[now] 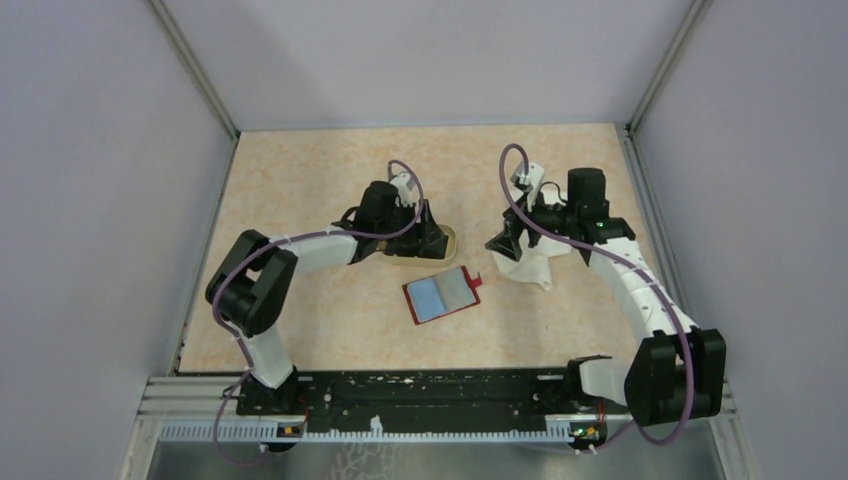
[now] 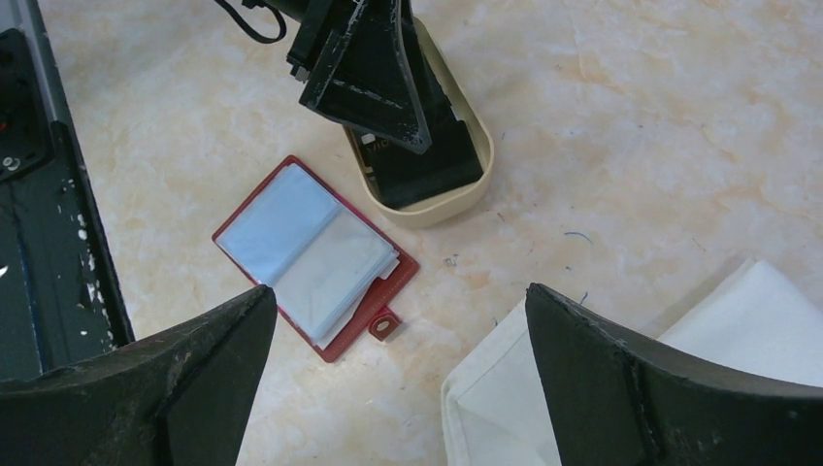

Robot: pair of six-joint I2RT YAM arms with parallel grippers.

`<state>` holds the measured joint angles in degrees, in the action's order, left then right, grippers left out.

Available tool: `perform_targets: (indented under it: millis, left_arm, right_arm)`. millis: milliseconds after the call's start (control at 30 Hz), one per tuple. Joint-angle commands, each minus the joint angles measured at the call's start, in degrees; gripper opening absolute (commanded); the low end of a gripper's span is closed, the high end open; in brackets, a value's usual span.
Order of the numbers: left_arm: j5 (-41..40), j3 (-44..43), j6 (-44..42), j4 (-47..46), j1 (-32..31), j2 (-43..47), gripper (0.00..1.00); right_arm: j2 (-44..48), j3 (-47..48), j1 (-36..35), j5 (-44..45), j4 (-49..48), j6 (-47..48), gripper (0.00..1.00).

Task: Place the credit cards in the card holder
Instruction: Pick up the credit card from the storage box.

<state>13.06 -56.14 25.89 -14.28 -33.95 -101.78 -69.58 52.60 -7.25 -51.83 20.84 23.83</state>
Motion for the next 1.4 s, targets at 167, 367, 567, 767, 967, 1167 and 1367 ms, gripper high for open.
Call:
perform_targets:
  millis: [167, 367, 567, 767, 967, 1167, 1367]
  left_arm:
    - [-2.05, -4.59, 1.75, 6.54, 0.2, -4.59, 0.73]
    - [-3.73, -4.91, 2.79, 7.61, -0.7, -5.11, 0.73]
    - [-0.56, -4.56, 4.75, 7.91, -1.29, -6.3, 0.72]
    - [6.34, -3.86, 7.37, 3.91, -1.35, -7.62, 0.66]
    - [11.51, -1.86, 12.21, -3.3, -1.29, -7.23, 0.64]
    - [16.73, -0.32, 16.12, -9.96, -1.32, -6.73, 0.62]
    - [21.75, -0.19, 18.5, -14.6, -1.3, -7.88, 0.59]
  right_arm:
    - [-0.45, 2.61, -0.01, 1.79, -0.11, 2.16, 0.98]
    - [-1.08, 2.7, 0.0, 2.31, 0.35, 3.05, 0.98]
    - [-0.74, 2.63, 0.04, 2.64, 0.43, 3.32, 0.98]
    - [-0.27, 2.52, 0.0, 2.66, 0.34, 3.56, 0.98]
    - [0.28, 2.42, -0.01, 2.28, 0.34, 3.67, 0.98]
    - [0.49, 2.41, 0.04, 2.08, 0.34, 3.73, 0.98]
    - [0.59, 2.35, 0.13, 1.84, 0.43, 3.72, 0.98]
